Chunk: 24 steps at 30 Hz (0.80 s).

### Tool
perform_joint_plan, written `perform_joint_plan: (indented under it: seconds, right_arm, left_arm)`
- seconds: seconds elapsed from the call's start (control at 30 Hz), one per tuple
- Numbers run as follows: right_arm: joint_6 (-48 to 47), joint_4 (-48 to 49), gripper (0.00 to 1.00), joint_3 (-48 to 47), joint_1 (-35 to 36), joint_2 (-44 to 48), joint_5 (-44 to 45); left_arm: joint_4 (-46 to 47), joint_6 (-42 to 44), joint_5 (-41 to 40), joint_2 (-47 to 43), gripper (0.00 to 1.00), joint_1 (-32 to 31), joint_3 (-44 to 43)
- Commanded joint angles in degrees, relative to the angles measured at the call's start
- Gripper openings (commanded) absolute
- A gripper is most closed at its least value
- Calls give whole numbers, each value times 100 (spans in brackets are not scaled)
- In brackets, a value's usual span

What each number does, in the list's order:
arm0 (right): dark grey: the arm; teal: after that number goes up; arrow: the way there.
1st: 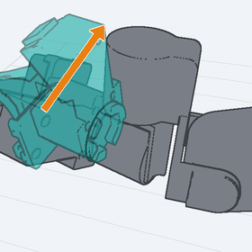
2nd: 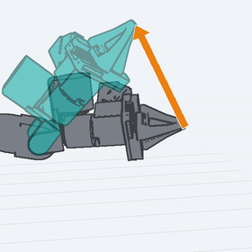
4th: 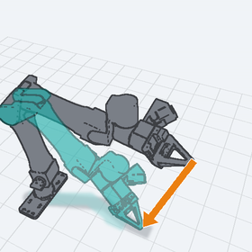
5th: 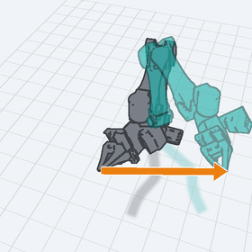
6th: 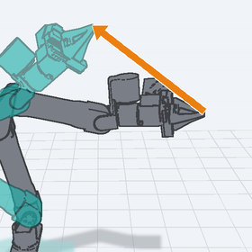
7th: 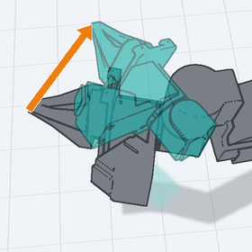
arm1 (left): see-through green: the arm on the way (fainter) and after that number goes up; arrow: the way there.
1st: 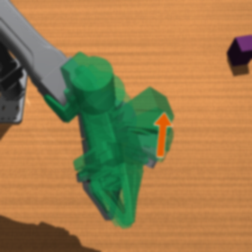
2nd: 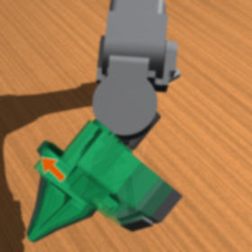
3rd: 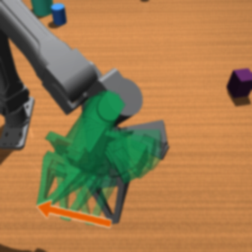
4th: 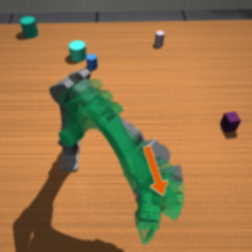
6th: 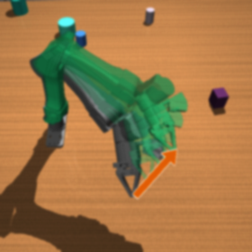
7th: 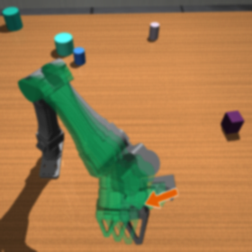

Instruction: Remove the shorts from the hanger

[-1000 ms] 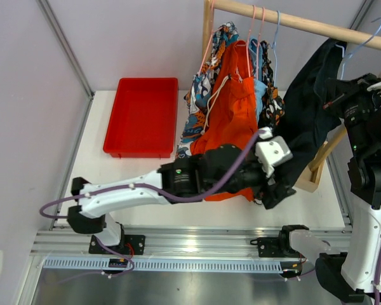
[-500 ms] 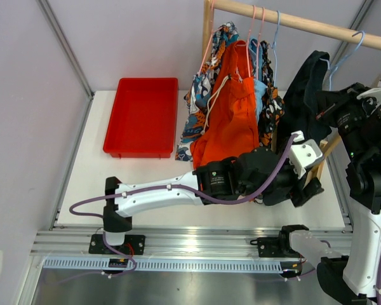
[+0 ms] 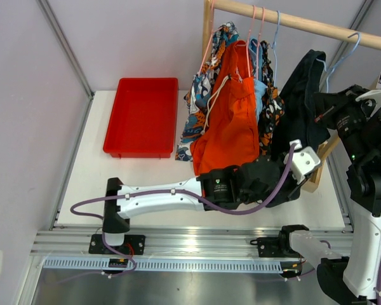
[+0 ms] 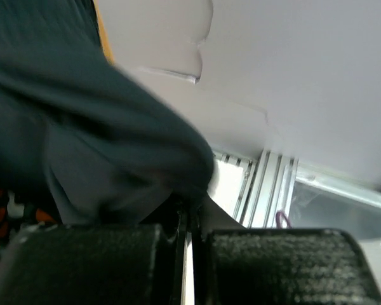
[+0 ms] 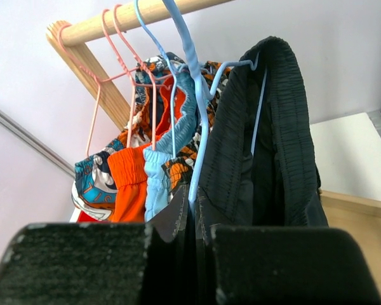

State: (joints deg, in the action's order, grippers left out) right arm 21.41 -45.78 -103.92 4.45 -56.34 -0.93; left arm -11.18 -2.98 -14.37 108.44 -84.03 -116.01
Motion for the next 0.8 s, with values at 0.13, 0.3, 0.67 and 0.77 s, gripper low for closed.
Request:
perform_joint_plan:
  seconds: [0.13,0.3,0.67,0.77]
  right_arm:
    - [-198,342,0,-471,39,-298,523]
    - [-365,315,0,-621,47,-501,848]
    - [135,-632,0,151,39,130,358]
    - [294,-1132,0,521,47,421,164]
  left_arm:
    - [1047,-264,-364,-1500,0,-921,2594]
    - [1338,-598,-847,-1871,0,-1897,3601]
    - [610,-370,-1516,-1424,0,-1566,2619]
    - [328,-334,-1367,-1222,0,-952,1952]
